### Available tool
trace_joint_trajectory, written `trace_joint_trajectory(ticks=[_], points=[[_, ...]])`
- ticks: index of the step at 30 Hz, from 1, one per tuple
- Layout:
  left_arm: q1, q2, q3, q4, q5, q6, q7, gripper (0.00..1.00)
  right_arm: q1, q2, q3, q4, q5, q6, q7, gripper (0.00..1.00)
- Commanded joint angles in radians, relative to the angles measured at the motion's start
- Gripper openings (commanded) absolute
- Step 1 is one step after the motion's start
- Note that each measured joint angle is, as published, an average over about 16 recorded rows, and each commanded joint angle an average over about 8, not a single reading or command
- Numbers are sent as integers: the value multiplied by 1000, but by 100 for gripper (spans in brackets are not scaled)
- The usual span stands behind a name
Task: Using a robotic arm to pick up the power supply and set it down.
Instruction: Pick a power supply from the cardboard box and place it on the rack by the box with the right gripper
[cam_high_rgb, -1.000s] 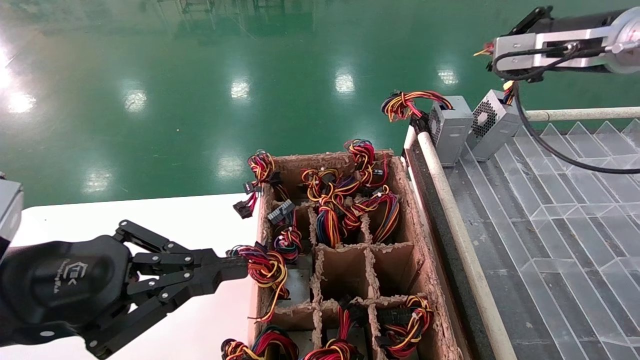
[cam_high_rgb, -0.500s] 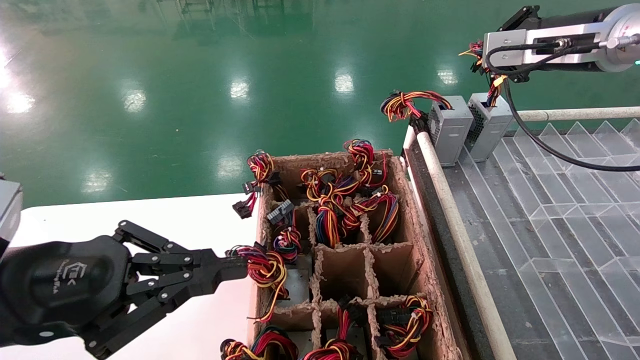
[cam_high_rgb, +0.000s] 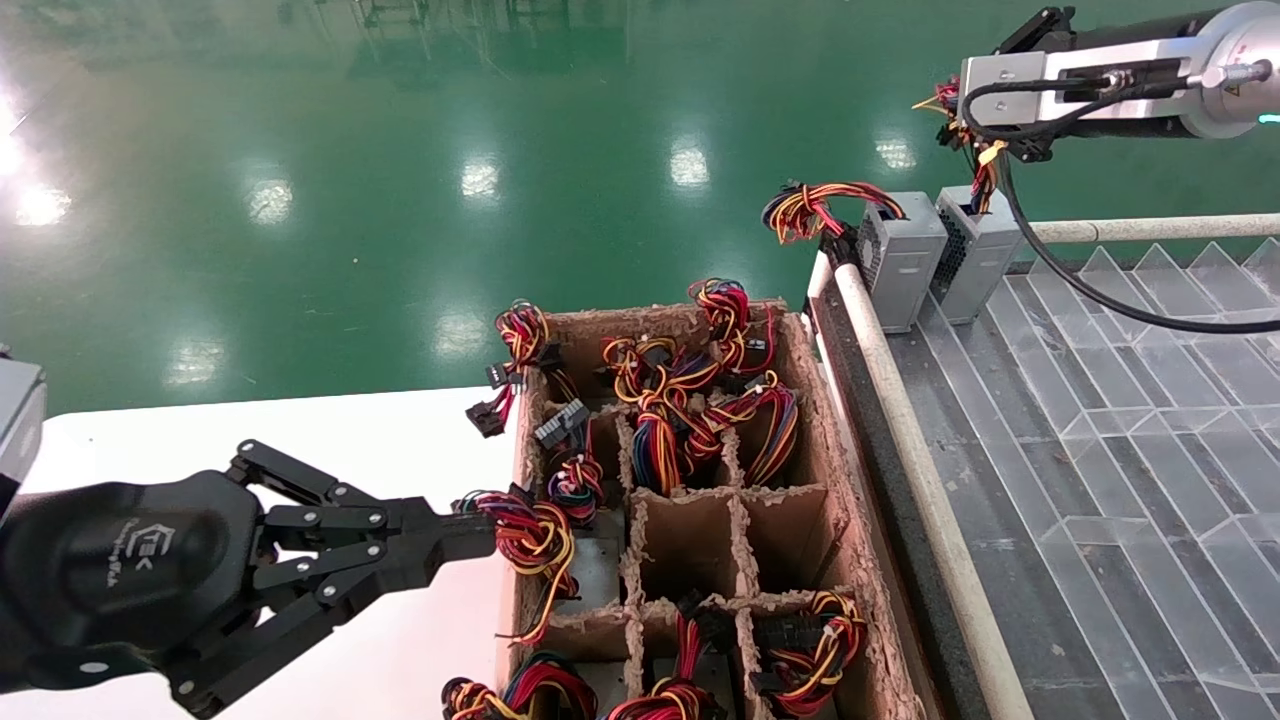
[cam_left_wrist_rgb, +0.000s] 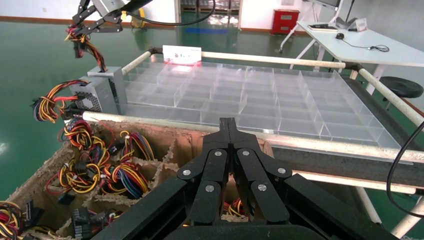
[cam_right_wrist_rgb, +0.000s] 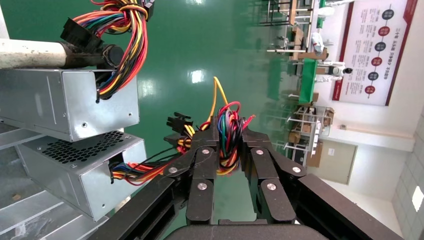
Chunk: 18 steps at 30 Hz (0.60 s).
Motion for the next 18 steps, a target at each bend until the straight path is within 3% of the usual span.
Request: trace_joint_trajectory(ticks=[1,18], points=[[0,0,0,0,0,0,0,0,1,-3,-3,-3,-4,5,3,100],[0,0,0,0,0,0,0,0,27,35,48,2,69,-96,11,100]])
